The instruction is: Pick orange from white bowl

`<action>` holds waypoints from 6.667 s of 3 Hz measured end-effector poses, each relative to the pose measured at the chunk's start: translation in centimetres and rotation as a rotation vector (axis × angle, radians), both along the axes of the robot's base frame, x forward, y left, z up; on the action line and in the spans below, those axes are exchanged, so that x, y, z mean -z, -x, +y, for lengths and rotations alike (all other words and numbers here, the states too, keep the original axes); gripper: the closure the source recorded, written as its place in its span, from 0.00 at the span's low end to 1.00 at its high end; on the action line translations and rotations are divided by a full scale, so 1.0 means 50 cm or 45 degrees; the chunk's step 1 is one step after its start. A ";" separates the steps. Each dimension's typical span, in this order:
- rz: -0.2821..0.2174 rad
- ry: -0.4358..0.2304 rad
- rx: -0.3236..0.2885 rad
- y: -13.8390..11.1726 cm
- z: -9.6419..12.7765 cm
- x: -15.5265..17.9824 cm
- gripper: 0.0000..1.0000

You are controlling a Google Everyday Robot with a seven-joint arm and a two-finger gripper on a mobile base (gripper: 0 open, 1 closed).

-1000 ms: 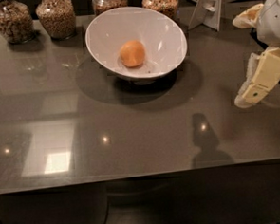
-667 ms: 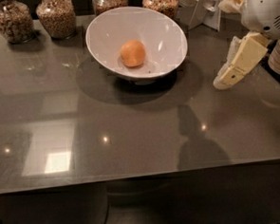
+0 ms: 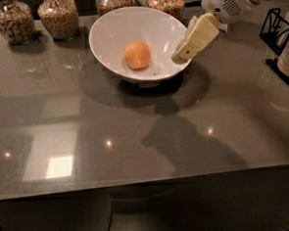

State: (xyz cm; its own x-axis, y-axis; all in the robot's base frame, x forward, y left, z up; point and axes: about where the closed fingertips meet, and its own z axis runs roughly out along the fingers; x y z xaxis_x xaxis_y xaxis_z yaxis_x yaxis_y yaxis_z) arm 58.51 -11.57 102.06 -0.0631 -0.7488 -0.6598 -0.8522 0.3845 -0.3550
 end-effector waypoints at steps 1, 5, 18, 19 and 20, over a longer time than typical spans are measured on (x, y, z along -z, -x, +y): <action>0.087 -0.111 0.008 -0.097 0.093 0.017 0.00; -0.074 -0.201 0.109 -0.242 0.151 0.082 0.00; 0.122 -0.292 0.149 -0.362 0.190 0.283 1.00; 0.102 -0.325 0.127 -0.337 0.183 0.237 1.00; 0.106 -0.345 0.122 -0.292 0.172 0.192 1.00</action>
Offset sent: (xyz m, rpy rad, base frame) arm 0.0381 0.0332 -0.0075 0.0664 0.0540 -0.0099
